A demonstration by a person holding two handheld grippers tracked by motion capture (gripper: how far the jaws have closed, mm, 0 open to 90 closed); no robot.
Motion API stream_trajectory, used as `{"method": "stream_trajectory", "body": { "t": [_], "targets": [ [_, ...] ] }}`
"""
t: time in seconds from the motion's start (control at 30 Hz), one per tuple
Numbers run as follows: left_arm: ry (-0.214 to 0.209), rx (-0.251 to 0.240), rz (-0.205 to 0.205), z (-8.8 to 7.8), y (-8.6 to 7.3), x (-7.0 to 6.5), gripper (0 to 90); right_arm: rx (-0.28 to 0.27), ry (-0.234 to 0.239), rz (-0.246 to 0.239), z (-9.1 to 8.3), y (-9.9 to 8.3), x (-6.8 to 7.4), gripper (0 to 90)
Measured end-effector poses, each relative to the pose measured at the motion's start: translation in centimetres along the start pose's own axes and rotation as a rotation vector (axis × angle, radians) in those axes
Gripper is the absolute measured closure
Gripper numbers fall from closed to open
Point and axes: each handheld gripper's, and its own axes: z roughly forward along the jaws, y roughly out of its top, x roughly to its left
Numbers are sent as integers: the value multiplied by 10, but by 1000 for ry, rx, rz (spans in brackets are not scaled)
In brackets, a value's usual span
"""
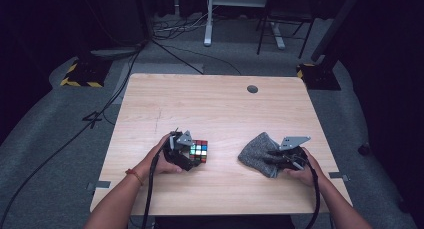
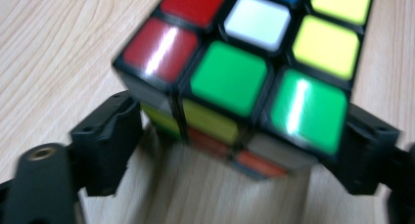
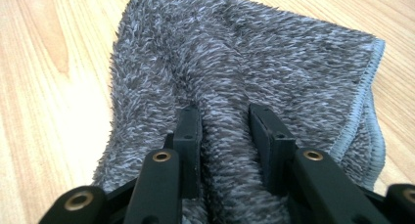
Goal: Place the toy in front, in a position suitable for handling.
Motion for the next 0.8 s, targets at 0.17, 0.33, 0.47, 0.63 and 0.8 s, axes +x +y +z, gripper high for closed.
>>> {"method": "stream_trajectory", "body": {
  "t": [0.17, 0.33, 0.47, 0.63, 0.8],
  "targets": [
    [-16, -30, 43, 1, 9, -1, 158, 12, 27, -18, -2, -1, 5, 674],
    [-19, -43, 59, 0, 13, -7, 166, 28, 54, -42, -5, -1, 13, 623],
    [-35, -40, 63, 1, 15, -10, 210, 37, 25, -71, -6, 2, 20, 488],
    [-47, -45, 81, 0, 16, -20, 284, 17, -14, -54, -9, 3, 23, 354],
    [-84, -41, 111, 1, 18, -30, 312, 31, -40, -23, -4, 3, 24, 252]
  ]
}}
